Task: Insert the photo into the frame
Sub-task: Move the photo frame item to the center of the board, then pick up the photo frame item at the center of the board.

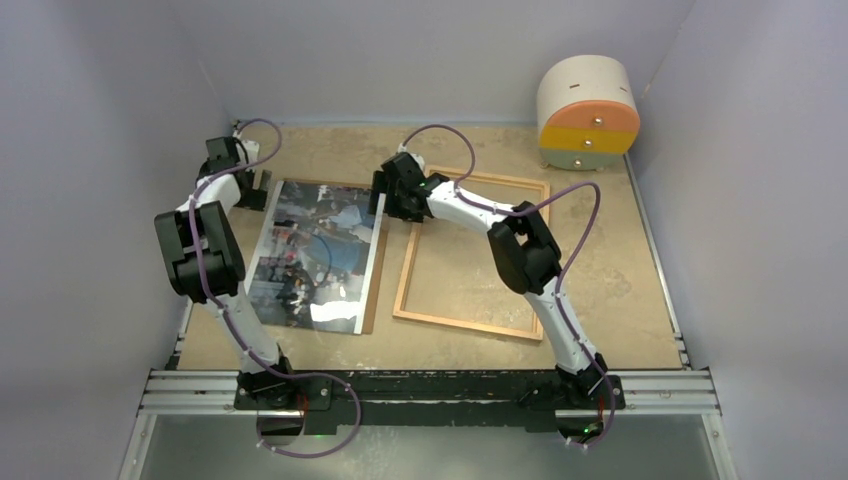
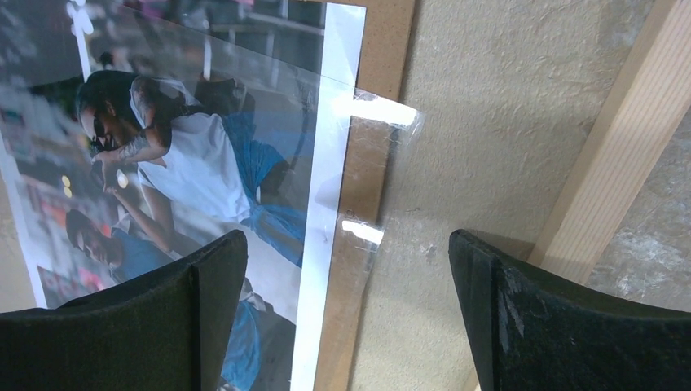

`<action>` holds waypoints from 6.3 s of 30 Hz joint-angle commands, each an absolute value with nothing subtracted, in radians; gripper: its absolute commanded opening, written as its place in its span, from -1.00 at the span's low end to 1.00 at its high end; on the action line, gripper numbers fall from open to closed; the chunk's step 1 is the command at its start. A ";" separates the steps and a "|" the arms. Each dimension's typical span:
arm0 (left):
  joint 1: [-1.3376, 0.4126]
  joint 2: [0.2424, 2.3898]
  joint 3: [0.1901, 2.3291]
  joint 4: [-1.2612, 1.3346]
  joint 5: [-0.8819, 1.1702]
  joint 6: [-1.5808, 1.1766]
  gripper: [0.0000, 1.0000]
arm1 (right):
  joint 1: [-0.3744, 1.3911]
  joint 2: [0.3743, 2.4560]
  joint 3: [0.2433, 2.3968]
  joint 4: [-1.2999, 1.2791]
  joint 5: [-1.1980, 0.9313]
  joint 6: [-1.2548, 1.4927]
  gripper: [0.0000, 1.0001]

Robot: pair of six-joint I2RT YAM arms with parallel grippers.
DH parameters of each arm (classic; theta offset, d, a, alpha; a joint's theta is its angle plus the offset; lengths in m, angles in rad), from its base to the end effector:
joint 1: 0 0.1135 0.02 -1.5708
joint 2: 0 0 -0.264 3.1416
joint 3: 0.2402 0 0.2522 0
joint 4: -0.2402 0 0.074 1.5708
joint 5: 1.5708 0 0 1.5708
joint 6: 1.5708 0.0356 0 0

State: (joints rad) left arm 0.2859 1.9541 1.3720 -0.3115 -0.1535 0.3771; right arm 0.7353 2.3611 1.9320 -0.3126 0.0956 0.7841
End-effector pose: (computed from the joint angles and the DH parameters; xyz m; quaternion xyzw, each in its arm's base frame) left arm 0.4060 0.1250 0.1887 0.0174 0.9406 0.1762 0.2896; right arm 0.3998 0.3570 0.1780 0.0415 0.9135 0.2454 0.3218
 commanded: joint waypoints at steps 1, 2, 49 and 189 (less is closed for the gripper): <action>0.319 1.925 1.434 -0.227 -0.291 0.391 1.00 | 0.761 2.408 1.918 -0.447 0.073 0.805 0.89; 0.322 1.931 1.437 -0.215 -0.315 0.394 1.00 | 0.762 2.408 1.918 -0.446 0.065 0.810 0.88; 0.213 2.019 1.218 -0.232 -0.224 0.418 0.99 | 0.606 2.448 1.747 -0.061 -0.196 1.175 0.64; 0.165 1.880 1.481 -0.577 -0.056 0.556 0.99 | 0.438 1.984 1.557 0.038 -0.468 0.847 -1.00</action>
State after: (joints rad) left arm 0.2188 1.9789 1.4391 -0.4808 -0.0967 0.5613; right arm 0.5404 2.1437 1.6463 0.1440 -0.4072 0.9531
